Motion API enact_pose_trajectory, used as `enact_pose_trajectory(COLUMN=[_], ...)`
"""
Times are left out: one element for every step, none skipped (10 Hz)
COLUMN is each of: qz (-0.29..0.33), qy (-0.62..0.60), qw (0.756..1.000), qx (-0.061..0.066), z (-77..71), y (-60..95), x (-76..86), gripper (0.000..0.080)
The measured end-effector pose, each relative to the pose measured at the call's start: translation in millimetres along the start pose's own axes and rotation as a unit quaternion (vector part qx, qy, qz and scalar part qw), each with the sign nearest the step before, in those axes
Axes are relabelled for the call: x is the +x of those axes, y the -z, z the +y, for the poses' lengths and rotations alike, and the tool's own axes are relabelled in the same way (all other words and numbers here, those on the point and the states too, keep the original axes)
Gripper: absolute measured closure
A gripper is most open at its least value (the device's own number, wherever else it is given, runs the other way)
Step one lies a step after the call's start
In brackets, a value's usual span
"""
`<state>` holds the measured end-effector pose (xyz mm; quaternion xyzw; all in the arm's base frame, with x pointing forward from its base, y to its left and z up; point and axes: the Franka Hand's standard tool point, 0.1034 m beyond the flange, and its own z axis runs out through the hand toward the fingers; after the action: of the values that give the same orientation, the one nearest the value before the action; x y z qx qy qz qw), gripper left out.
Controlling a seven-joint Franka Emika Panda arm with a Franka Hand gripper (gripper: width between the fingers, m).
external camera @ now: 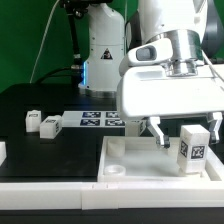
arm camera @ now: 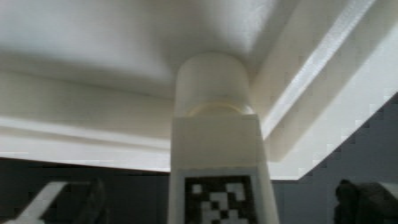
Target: Assemble one leg
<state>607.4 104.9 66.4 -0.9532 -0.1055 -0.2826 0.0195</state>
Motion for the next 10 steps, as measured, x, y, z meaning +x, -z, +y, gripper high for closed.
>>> enact_pose_trajectory(qz=[-0.006,-0.005,-0.008,-0.024,-0.022,-0.057,-0.114,-0.131,-0.192,-0.240], qy=[-0.002,-0.008,-0.008,-0.007,-0.007,-0.007,-0.008,-0.015,-0.031,-0.034], qw=[1.000,1.000,1.000,1.000,1.000,0.998,0.993,0.991,0.981,0.970], qx=[0.000,-0.002,-0.001,0.002,0.002,0.008,0.018,0.019,0.022,0.026], z=[2.2,4.3,5.6,3.5,3.7,0.5,-2.6,1.4,-0.2,-1.5], y=[7.0,16.9,20.7,18.5,18.5,16.4,17.1,15.0,13.6,15.6], x=[4.9,12.7,17.0,14.3,14.9,8.5,7.2,11.1,1.4,5.0], gripper=[0.0151,0.0151,0.0151,0.0151,0.0151,0.0151,0.0151,0.0151,0.0151,0.0151])
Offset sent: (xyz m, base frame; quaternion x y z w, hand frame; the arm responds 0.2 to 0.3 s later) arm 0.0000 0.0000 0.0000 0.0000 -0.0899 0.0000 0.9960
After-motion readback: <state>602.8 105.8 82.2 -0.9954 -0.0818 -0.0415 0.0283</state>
